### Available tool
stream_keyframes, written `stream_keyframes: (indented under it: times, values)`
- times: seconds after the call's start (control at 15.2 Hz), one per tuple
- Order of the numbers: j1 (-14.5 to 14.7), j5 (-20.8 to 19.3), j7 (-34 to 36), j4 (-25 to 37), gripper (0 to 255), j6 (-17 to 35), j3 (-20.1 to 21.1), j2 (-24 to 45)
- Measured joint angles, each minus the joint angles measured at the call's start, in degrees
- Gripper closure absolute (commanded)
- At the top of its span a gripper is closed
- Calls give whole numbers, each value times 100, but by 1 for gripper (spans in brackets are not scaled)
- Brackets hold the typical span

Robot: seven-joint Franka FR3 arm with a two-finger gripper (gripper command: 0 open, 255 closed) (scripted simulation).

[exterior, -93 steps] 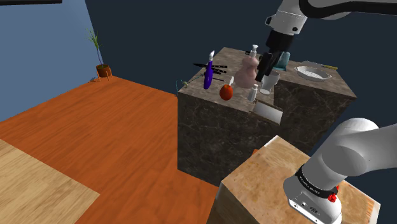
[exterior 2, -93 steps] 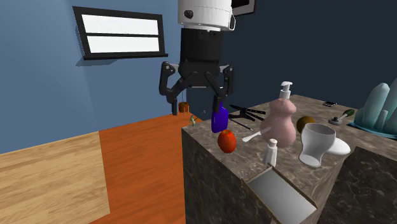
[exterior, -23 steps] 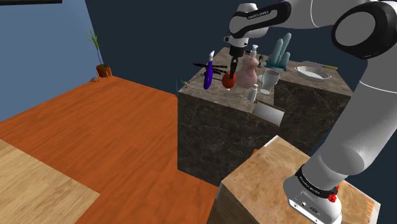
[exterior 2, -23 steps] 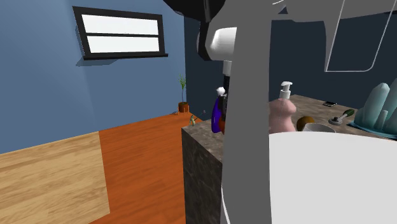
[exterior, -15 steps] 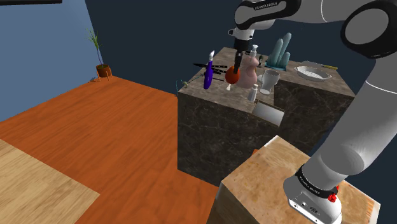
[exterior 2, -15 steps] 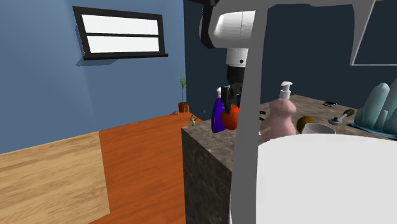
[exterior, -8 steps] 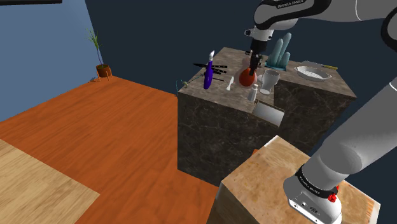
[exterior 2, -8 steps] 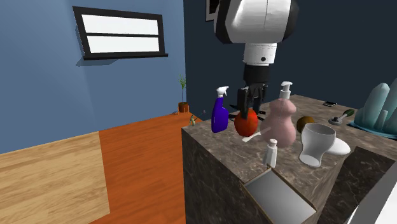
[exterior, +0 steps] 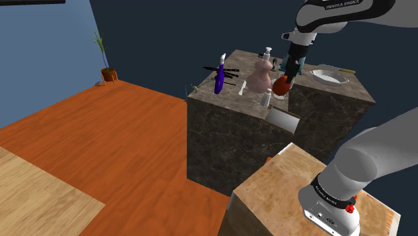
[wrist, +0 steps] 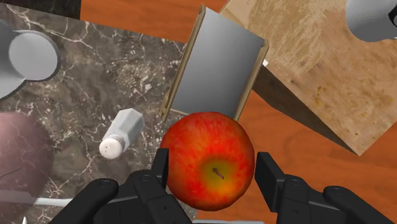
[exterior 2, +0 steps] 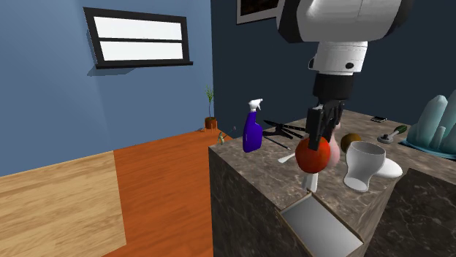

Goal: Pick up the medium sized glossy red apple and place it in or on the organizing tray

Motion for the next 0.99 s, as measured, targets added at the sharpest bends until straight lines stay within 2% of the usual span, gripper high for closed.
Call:
stream_keyframes:
  times: [0.13, 0.33, 0.99]
  values:
    - [-115, -126, -156, -146, 255, -147, -101, -308]
    - [-199, -223, -246, -450, 255, -53, -173, -527]
    - [-227, -268, -276, -1104, 255, 709, -268, -414]
